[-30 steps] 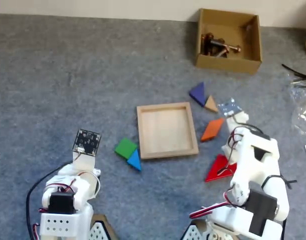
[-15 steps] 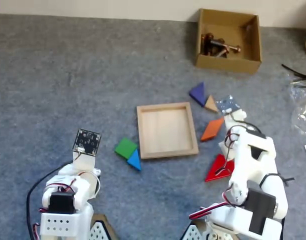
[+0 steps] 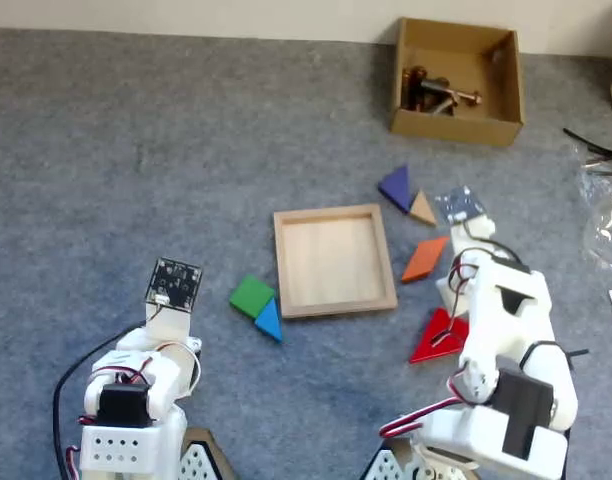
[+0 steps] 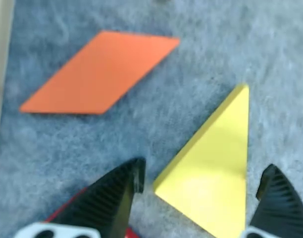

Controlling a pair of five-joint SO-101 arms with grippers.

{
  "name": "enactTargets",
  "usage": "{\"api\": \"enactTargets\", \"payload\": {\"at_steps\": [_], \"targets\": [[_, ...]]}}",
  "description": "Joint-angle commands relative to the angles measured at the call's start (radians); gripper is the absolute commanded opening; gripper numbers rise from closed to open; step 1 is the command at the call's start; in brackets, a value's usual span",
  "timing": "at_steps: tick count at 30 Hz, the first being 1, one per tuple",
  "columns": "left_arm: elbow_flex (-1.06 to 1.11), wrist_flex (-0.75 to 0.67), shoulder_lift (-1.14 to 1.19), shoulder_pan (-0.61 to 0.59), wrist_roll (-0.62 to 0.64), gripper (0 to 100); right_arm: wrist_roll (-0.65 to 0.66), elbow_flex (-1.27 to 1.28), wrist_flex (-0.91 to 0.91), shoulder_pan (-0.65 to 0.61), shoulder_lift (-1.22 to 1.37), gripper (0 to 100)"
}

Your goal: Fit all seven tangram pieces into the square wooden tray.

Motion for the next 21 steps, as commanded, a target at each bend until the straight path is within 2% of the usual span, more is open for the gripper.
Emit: {"api": "enactTargets", "payload": {"at_steps": [1, 5, 10, 21], "targets": [[0.021, 0.003, -0.005, 0.024, 0.008, 1, -0.012, -0.061, -0.007, 0.005, 0.084, 35.0], [0.021, 0.003, -0.005, 0.024, 0.008, 1, -0.012, -0.065, 0.002, 0.007, 0.085, 34.6], [0.021, 0.003, -0.005, 0.024, 0.008, 1, -0.012, -0.065, 0.004, 0.004, 0.085, 26.6], [0.021, 0.003, -0.005, 0.024, 0.008, 1, -0.011, -0.065, 0.016, 0.004, 0.084, 23.4]]}}
